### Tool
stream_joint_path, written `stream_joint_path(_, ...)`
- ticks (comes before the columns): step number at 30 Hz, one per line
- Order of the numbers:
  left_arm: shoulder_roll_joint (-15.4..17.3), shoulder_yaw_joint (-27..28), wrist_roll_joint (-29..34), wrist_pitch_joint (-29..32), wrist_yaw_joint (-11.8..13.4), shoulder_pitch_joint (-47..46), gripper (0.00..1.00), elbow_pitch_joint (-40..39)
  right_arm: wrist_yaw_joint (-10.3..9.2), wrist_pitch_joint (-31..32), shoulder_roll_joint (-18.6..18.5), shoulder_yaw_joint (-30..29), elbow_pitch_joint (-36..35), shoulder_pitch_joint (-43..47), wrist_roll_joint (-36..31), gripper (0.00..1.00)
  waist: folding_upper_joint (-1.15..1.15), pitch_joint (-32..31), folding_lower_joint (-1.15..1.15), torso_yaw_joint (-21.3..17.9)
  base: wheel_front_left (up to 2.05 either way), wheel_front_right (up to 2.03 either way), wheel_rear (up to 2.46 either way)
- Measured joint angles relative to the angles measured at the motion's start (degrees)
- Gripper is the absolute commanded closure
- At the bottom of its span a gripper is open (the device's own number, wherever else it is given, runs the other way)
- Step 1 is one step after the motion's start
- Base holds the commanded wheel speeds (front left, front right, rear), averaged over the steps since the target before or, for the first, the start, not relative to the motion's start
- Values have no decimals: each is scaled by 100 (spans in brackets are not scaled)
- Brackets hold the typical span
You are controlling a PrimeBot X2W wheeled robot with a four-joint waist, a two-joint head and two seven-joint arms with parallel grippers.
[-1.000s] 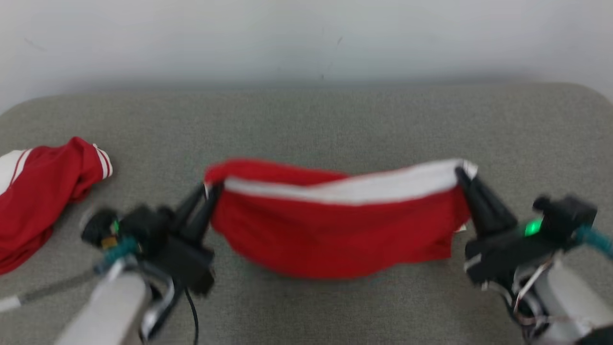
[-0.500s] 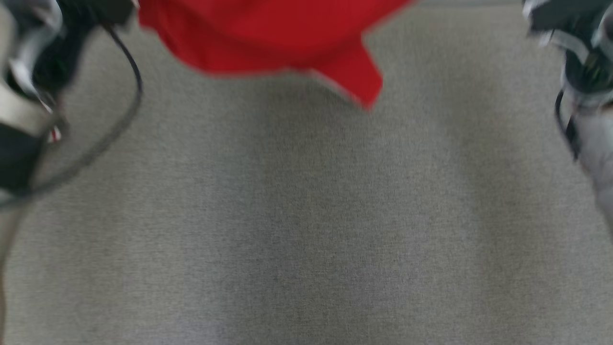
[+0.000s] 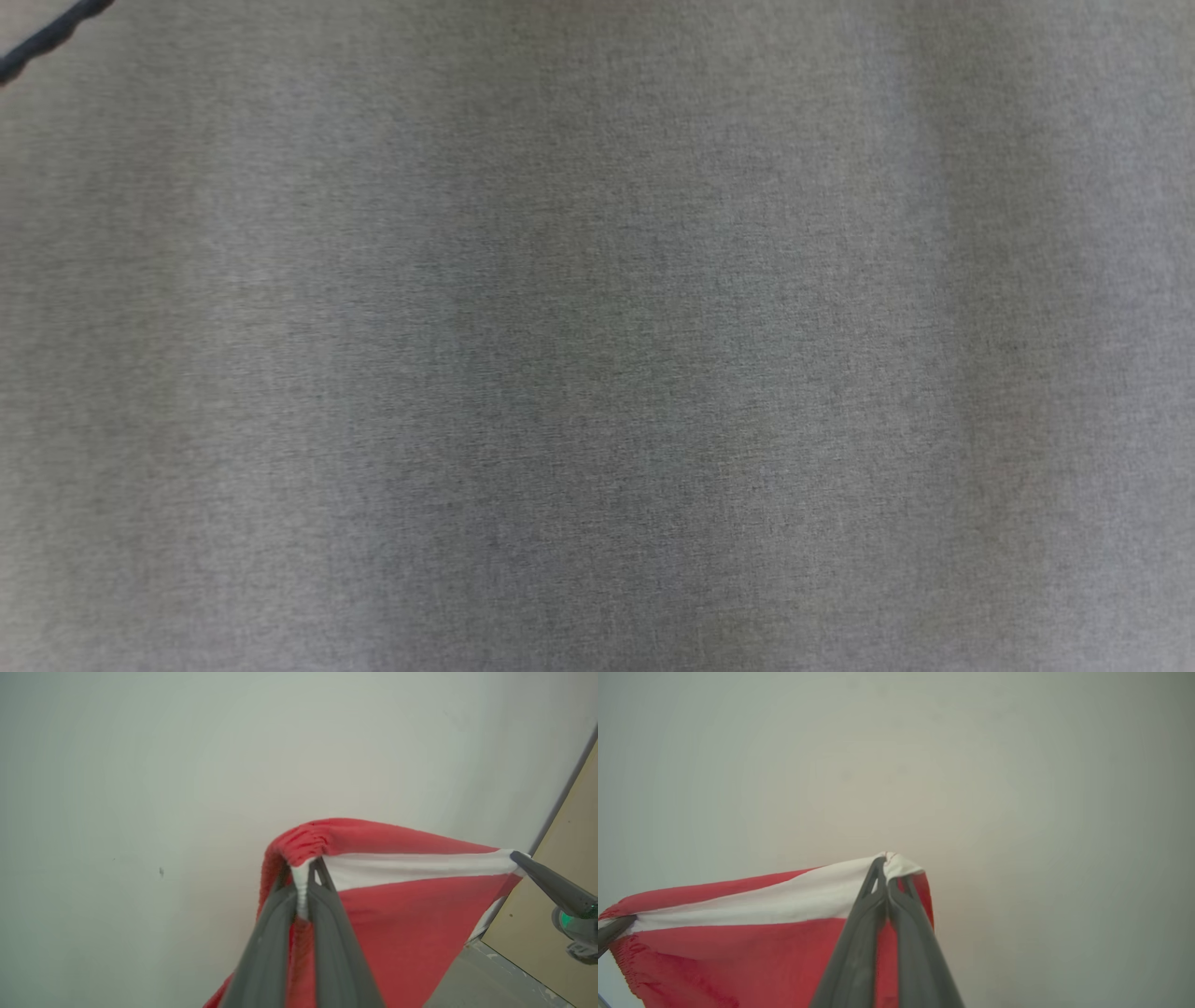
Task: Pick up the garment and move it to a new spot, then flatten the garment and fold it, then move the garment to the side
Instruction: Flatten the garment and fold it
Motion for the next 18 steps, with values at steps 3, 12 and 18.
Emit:
stream_joint_path(3,-9,-178,-112,-100,1,-129,100,53,0,-90,-46,120,26,-109,35,100,0,98,-1,-74,0,0,0)
stream_joint_path(12,189,-790,-567,-494,1,54,100,-73,0,-291,-366,556,-37,240,401,100,-1,180,-2,-263,0,0,0)
stream_joint_path(18,568,-1239,-670,-1043,1,919,100,-736,0,-472,-681,925,-542,1055,712,100,-1,-25,-3,-319,0,0,0)
